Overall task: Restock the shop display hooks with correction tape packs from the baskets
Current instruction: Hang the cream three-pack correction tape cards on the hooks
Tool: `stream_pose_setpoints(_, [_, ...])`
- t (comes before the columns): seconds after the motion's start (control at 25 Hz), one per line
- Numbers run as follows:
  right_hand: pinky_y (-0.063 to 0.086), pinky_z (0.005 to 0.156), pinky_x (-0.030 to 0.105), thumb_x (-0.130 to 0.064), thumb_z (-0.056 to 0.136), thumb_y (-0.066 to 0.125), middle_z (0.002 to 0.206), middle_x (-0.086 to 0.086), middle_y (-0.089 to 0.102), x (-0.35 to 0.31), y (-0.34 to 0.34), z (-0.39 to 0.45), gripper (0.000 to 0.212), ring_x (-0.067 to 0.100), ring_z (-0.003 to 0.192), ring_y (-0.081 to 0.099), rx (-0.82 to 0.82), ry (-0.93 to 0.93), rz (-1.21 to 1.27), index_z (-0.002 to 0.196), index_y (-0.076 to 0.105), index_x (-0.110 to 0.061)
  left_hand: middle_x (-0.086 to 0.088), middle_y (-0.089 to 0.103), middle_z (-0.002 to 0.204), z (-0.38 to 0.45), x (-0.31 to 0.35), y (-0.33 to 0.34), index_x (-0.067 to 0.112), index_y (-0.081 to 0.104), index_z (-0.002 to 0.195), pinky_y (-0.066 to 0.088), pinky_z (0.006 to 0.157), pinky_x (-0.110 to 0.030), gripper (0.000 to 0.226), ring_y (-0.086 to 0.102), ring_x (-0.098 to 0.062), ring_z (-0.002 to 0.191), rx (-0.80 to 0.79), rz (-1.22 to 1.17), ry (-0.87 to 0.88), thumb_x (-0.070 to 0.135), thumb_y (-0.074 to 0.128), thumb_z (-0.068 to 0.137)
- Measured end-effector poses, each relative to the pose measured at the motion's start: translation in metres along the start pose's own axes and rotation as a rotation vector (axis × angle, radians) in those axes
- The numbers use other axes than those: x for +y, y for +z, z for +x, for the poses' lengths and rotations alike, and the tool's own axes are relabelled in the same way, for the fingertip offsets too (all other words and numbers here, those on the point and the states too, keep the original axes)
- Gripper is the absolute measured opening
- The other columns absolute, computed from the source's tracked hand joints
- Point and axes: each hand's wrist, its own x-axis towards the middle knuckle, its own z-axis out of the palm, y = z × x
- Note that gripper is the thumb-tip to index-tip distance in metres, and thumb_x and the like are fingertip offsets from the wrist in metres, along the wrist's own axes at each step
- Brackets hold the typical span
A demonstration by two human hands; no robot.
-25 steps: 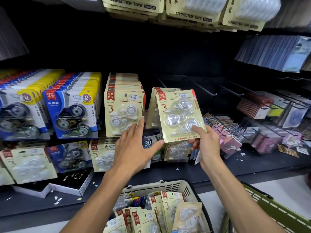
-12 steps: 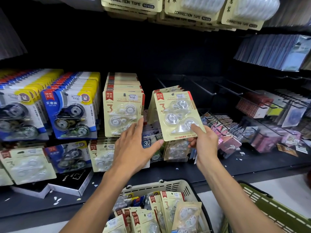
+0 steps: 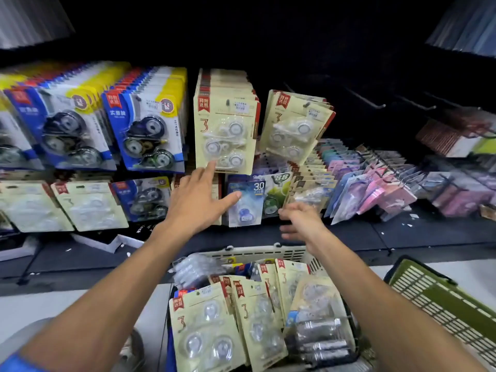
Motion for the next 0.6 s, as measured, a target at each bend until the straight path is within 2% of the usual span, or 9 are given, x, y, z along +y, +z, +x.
stream_pose_setpoints(0.08, [0.049,0.064,0.028,-0.019,0.093,0.069,0.102,0.006,0.064,0.033,0.030,-0.007,0.018,0.018,0.077,0.058,-0.124,-0.033,-0.298,0.109,0.061,-0.015,-0.008,0.030,0.164,-0.015,-0.018,0.017,0.027,0.012,0.163,0.035,0.116,-0.049,0.093,0.033,-0.034,0.147,-0.098,0.003,-0.052,0.070,0.053,0.091])
stream_pose_setpoints(0.16, [0.045,0.070,0.026,-0.021,0.090,0.071,0.102,0.004,0.065,0.070,0.054,-0.010,0.023,0.015,0.083,0.055,-0.238,-0.047,-0.594,0.110,0.065,-0.013,-0.010,0.041,0.157,-0.030,-0.033,0.039,0.025,0.024,0.159,0.041,0.110,-0.047,0.084,0.042,-0.034,0.141,-0.201,0.025,-0.064,0.062,0.058,0.092])
stream_pose_setpoints(0.24, [0.048,0.077,0.030,-0.019,0.087,0.073,0.109,0.008,0.068,0.109,0.068,-0.014,0.031,0.016,0.089,0.057,-0.301,-0.022,-0.722,0.114,0.066,-0.008,-0.009,0.048,0.152,-0.051,-0.048,0.064,0.023,0.034,0.154,0.044,0.108,-0.043,0.072,0.046,-0.032,0.137,-0.320,0.032,-0.110,0.054,0.060,0.094])
stream_pose_setpoints(0.36, [0.051,0.071,0.025,-0.014,0.089,0.068,0.121,0.005,0.065,0.150,0.067,-0.025,0.041,0.017,0.096,0.062,-0.267,0.074,-0.756,0.127,0.056,-0.012,-0.008,0.050,0.149,-0.093,-0.081,0.107,0.023,0.041,0.149,0.043,0.104,-0.036,0.061,0.048,-0.033,0.135,-0.481,-0.022,-0.324,0.042,0.059,0.094])
stream_pose_setpoints(0.44, [0.056,0.064,0.026,-0.019,0.091,0.070,0.117,0.007,0.066,0.165,0.058,-0.028,0.047,0.017,0.088,0.067,-0.254,0.199,-0.640,0.132,0.049,-0.008,-0.007,0.049,0.142,-0.120,-0.101,0.136,0.023,0.040,0.147,0.045,0.105,-0.037,0.065,0.050,-0.032,0.130,-0.564,-0.059,-0.451,0.037,0.062,0.088])
stream_pose_setpoints(0.52, [0.059,0.063,0.032,-0.043,0.082,0.079,0.124,0.010,0.062,0.169,0.053,-0.028,0.079,0.020,0.097,0.068,-0.295,0.330,-0.464,0.141,0.039,-0.009,-0.005,0.044,0.130,-0.137,-0.112,0.156,0.022,0.040,0.142,0.046,0.101,-0.038,0.068,0.050,-0.033,0.125,-0.527,-0.183,-0.570,0.032,0.069,0.081])
stream_pose_setpoints(0.56, [0.059,0.070,0.034,-0.059,0.072,0.081,0.133,0.009,0.057,0.171,0.052,-0.026,0.097,0.023,0.108,0.064,-0.327,0.354,-0.447,0.145,0.035,-0.013,-0.006,0.043,0.124,-0.141,-0.113,0.161,0.021,0.041,0.139,0.046,0.098,-0.038,0.069,0.051,-0.034,0.121,-0.453,-0.263,-0.626,0.029,0.073,0.079])
stream_pose_setpoints(0.6, [0.057,0.081,0.036,-0.068,0.066,0.079,0.135,0.007,0.054,0.170,0.050,-0.026,0.105,0.023,0.112,0.061,-0.363,0.356,-0.452,0.144,0.035,-0.014,-0.007,0.044,0.121,-0.143,-0.113,0.164,0.019,0.041,0.135,0.047,0.096,-0.039,0.070,0.051,-0.035,0.119,-0.378,-0.314,-0.684,0.027,0.077,0.076])
